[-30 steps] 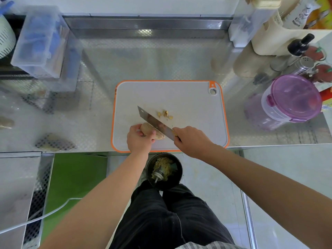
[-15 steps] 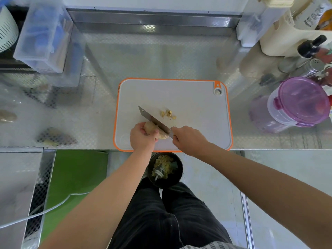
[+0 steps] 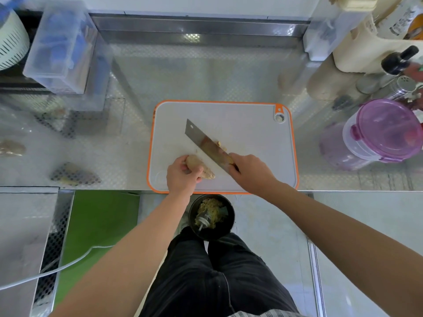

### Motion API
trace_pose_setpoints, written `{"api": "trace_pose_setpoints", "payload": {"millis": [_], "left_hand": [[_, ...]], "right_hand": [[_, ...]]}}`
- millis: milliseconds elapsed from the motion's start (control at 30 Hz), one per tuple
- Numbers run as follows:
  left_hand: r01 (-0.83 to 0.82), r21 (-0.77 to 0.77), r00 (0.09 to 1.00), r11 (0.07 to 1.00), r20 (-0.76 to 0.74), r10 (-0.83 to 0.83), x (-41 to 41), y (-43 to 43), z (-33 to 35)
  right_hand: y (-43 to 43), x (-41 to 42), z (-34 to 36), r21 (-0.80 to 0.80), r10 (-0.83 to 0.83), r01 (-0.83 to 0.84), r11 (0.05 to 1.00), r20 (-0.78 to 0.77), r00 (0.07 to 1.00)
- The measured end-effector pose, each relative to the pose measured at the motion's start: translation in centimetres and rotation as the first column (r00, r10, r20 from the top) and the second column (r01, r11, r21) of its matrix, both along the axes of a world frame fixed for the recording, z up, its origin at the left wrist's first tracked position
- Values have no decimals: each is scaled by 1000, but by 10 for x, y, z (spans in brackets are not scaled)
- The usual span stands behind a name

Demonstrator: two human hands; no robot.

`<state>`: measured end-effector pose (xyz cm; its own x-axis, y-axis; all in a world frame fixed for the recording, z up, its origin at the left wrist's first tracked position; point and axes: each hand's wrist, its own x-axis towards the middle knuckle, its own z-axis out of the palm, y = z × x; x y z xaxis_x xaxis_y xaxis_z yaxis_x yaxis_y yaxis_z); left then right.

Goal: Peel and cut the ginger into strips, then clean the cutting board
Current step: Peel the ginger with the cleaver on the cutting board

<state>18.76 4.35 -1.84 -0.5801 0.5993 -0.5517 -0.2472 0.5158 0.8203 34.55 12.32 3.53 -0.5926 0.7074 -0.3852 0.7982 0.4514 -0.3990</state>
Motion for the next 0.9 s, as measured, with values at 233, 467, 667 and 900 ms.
{"api": "trace_pose_setpoints", "payload": {"millis": [233,467,667,900], "left_hand": [[-41,-19,999,999,6,41,2,2,2],[-39,-22,999,999,-7,39,0,3,-2],[-38,-33,999,999,-24,37,-2,4,-6],[19,-55,991,998,-129,-26,-7,1,-10]], "right_hand": [[-13,-5,0,37,100,-102,994,46,994],[-16,-11,3,81,134,-145,986,132,982],[-18,-30,-12,36,90,-98,994,180,979],[-8,-26,-21,-26,-58,59,998,36,998]]}}
